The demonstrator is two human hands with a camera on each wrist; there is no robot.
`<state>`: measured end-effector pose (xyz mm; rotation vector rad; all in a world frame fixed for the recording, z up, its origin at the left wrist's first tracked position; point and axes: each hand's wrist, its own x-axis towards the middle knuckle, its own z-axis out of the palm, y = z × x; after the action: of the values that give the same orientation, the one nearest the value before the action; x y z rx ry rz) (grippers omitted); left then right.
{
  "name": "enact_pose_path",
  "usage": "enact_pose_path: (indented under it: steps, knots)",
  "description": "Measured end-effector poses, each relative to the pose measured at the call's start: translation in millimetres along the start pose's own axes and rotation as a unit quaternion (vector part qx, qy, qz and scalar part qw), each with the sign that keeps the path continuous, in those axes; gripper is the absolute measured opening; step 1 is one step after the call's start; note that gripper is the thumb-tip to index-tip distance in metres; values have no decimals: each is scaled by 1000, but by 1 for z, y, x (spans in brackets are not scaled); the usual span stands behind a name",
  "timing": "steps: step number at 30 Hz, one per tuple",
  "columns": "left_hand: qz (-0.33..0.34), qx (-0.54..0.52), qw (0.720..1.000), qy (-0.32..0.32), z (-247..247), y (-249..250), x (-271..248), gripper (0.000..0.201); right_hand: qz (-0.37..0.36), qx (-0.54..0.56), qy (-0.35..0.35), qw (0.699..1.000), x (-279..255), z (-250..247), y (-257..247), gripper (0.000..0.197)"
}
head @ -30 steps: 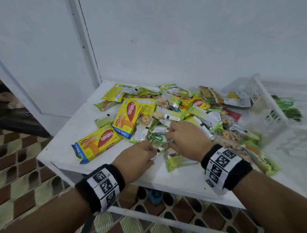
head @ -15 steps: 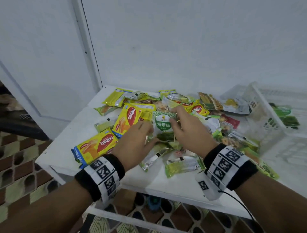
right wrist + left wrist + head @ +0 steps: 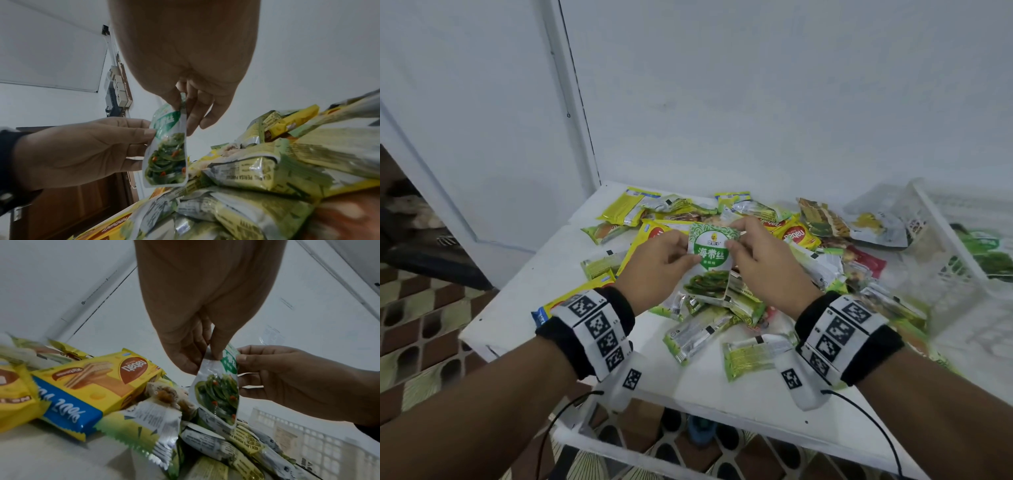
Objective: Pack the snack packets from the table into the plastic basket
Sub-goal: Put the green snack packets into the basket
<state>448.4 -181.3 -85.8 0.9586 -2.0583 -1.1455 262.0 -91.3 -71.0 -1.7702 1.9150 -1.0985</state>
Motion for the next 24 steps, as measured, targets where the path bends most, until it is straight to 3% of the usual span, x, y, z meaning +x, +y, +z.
enact_pose_path:
  steps: [7, 14, 16, 20, 24]
  knots:
    - [-29, -41, 999, 18, -15, -6, 8, 20, 39, 25, -18, 999, 9, 5, 5, 34]
    - [-27, -49, 998, 18, -17, -1, 17, 19, 30, -73, -63, 995, 8, -1, 14, 43]
    - [-25, -50, 998, 19, -17, -2, 21, 19, 24, -181, -92, 979, 8, -7, 29, 50]
    - [-28, -55, 998, 22, -16, -4, 28, 26, 44, -333, -235, 912, -3, -14, 54, 63]
    - [-30, -59, 997, 33, -15, -2, 32, 18, 11, -357, -208, 911, -9, -21, 64, 52]
